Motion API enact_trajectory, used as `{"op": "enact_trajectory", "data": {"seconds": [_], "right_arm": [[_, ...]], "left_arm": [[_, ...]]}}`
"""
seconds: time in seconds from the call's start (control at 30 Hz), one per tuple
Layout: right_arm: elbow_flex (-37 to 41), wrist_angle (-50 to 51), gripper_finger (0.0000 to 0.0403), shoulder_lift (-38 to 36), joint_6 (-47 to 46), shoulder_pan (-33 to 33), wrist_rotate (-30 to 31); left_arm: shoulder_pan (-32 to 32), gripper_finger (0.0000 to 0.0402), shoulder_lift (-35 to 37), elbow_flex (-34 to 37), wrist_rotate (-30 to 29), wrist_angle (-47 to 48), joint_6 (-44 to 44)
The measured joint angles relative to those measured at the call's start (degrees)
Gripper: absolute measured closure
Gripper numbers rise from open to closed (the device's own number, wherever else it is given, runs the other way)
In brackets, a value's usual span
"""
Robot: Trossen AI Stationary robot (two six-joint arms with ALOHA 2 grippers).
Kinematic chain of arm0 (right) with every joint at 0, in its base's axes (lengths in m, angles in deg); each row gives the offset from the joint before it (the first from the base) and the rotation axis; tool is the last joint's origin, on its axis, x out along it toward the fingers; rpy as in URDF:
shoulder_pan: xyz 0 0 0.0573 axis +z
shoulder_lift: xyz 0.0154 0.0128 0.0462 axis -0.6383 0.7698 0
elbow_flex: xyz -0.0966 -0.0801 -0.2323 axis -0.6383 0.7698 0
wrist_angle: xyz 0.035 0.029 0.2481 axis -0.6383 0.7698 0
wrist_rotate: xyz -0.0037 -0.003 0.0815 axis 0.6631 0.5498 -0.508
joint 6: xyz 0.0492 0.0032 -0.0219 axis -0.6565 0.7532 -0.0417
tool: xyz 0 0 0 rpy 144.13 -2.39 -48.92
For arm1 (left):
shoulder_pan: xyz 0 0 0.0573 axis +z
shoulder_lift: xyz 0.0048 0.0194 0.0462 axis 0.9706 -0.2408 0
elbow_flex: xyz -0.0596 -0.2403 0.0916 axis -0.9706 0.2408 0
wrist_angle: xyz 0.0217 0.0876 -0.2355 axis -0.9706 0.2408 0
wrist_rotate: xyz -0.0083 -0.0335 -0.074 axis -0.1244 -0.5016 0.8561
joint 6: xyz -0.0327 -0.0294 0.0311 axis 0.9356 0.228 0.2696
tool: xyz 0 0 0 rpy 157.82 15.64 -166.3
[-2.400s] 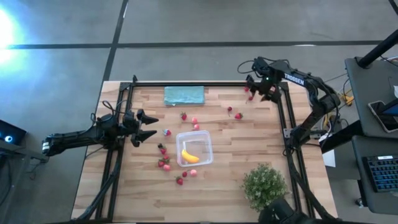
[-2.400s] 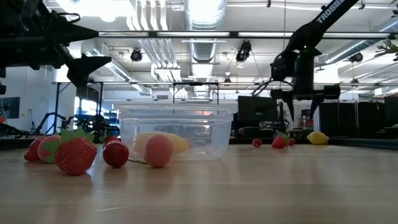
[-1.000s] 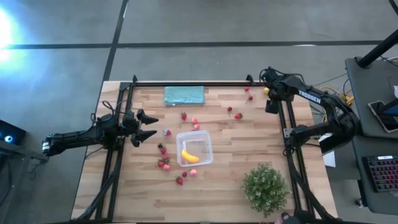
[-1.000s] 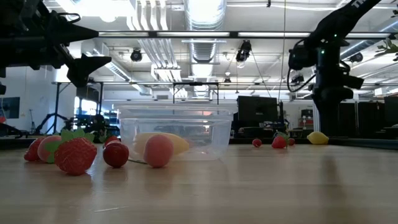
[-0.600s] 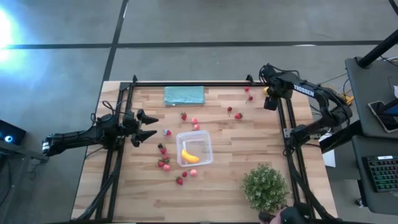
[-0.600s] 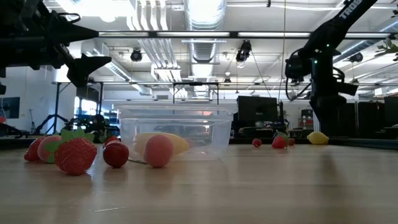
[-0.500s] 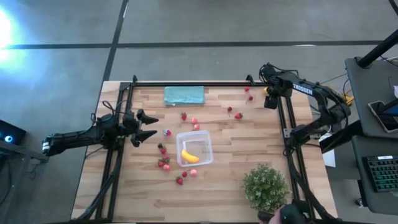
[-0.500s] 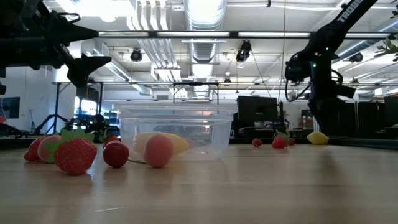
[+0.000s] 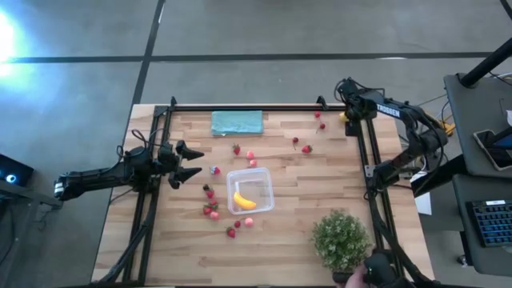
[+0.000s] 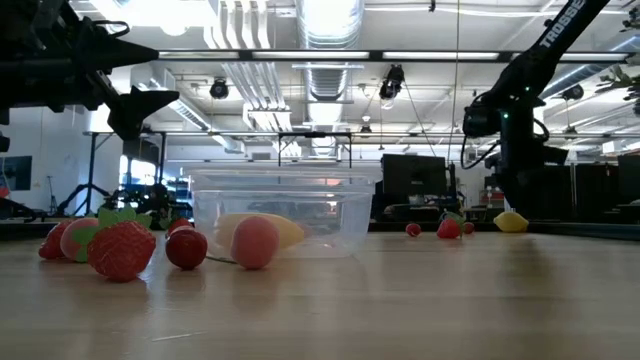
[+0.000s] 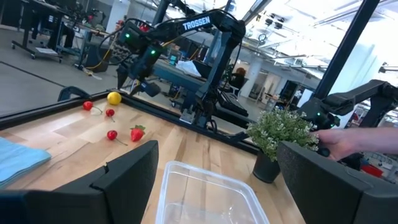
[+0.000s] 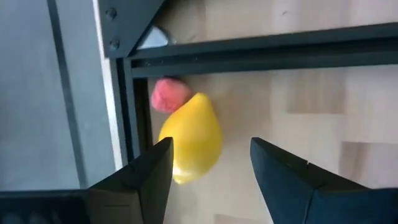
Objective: Pick and placing Produce into tupperware
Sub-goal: Put the yellow lemon into the transparent bin
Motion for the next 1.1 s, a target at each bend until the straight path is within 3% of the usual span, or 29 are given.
{"op": "enact_trajectory", "data": {"seconds": [0.13,0.3,0.43,0.7,1.0,1.1], "right_arm": [[0.00,-4.21,0.0197,1.71,2.42,-0.21,-1.03],[-0.04,-5.65,0.0197,5.65,1.29,-0.60,-8.24],[-0.04,-5.86,0.0197,6.78,-0.69,-0.44,-10.41],[-0.02,-3.98,0.0197,2.19,-0.67,-1.12,-7.76],[-0.01,12.09,0.0197,-3.98,2.51,-1.19,-5.55],[0.02,10.55,0.0197,-4.27,1.82,-1.22,-4.48]], "left_arm": [[0.00,0.0088,-0.04,0.00,0.00,0.00,0.02],[0.02,0.0088,0.00,0.00,0.00,-0.02,0.00],[0.01,0.0088,0.00,0.00,-0.01,0.00,0.02],[0.02,0.0088,-0.03,0.00,0.00,0.00,0.02],[0.02,0.0088,-0.03,0.00,-0.01,-0.02,0.02],[0.00,0.0088,0.01,0.00,0.00,-0.02,0.02]]}}
